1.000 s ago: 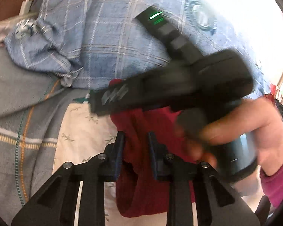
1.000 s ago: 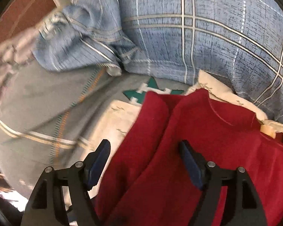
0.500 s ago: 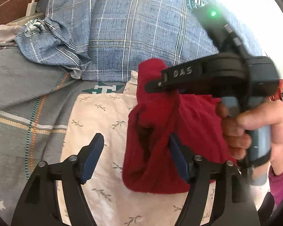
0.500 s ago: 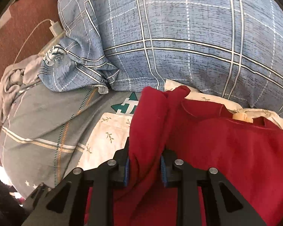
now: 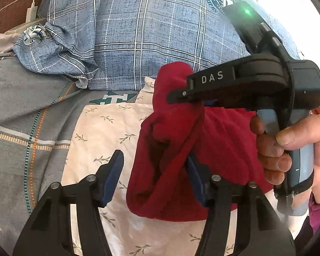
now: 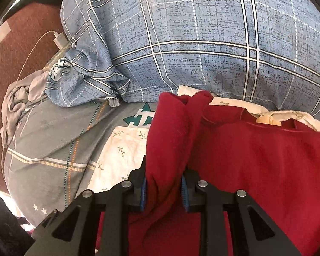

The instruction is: Fold small clothes

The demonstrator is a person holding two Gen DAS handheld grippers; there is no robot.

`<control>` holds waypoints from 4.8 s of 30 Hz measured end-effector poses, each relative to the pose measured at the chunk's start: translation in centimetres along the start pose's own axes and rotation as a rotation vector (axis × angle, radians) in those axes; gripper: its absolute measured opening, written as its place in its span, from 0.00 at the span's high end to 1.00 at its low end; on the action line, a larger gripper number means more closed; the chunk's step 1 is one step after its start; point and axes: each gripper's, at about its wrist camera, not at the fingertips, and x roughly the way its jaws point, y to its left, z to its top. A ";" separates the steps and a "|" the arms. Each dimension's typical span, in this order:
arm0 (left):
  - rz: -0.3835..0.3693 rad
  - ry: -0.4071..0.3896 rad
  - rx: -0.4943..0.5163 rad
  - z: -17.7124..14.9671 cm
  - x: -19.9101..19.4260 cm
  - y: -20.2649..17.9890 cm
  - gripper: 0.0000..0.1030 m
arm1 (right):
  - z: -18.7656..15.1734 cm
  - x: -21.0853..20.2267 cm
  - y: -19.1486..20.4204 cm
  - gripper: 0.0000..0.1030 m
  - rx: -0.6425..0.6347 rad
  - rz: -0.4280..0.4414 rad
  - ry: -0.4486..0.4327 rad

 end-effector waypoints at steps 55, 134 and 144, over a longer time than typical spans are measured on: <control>-0.075 0.011 0.256 0.1 -1.6 -15.3 0.34 | -11.8 -17.8 -21.3 0.26 0.332 -0.015 -0.261; -0.300 0.251 -0.013 2.3 8.8 -14.0 0.22 | -12.8 -11.0 -23.4 0.47 0.328 -0.037 -0.268; -0.335 0.220 0.044 2.1 0.6 -13.2 0.47 | -14.2 -16.0 -19.0 0.60 0.332 0.078 -0.283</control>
